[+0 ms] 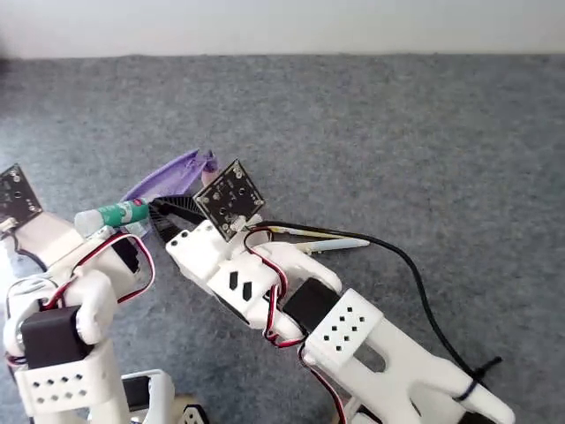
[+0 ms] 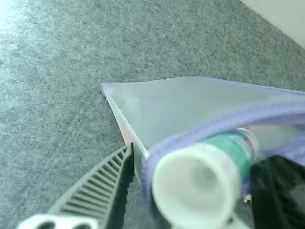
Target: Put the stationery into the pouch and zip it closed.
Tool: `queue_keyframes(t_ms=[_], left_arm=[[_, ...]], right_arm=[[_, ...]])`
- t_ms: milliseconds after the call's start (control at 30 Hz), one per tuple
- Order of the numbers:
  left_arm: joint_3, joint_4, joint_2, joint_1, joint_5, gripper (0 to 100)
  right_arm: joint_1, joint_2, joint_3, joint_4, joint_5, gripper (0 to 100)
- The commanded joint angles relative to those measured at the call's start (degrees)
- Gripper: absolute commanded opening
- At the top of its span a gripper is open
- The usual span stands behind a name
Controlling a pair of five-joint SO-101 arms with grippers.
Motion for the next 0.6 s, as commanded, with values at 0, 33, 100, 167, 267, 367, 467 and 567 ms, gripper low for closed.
queue_keyframes(t_ms=[0, 33, 100, 167, 267, 367, 467, 567], left_arm=[[-0.7, -1.4, -0.2, -0.3, 0.4, 1], [-0.7, -1.4, -0.2, -0.3, 0.4, 1], [-0.7, -1.4, -0.2, -0.3, 0.4, 1], [-0.7, -1.4, 0.1, -0.3, 0.4, 1], [-0.7, -1.4, 0.2, -0.3, 0.4, 1], [-0.7, -1.4, 0.2, -0.3, 0.4, 1], [-0.7, -1.4, 0.2, -0.3, 0.4, 1], [-0.7, -1.4, 0.0, -0.3, 0.4, 1]], right_arm=[[3.6, -5.1, -0.3, 5.4, 0.5, 1.0], [3.6, -7.3, -0.3, 8.3, 0.5, 1.0], [2.9, -11.2, 0.0, 13.1, 0.5, 1.0], [1.3, -12.3, 0.0, 15.3, 0.5, 1.0], [-0.3, -10.9, 0.0, 14.7, 0.4, 1.0], [-0.5, -8.5, -0.1, 11.6, 0.4, 1.0], [1.4, -8.6, -0.3, 11.4, 0.4, 1.0], [6.2, -11.2, -0.3, 14.8, -0.5, 1.0]])
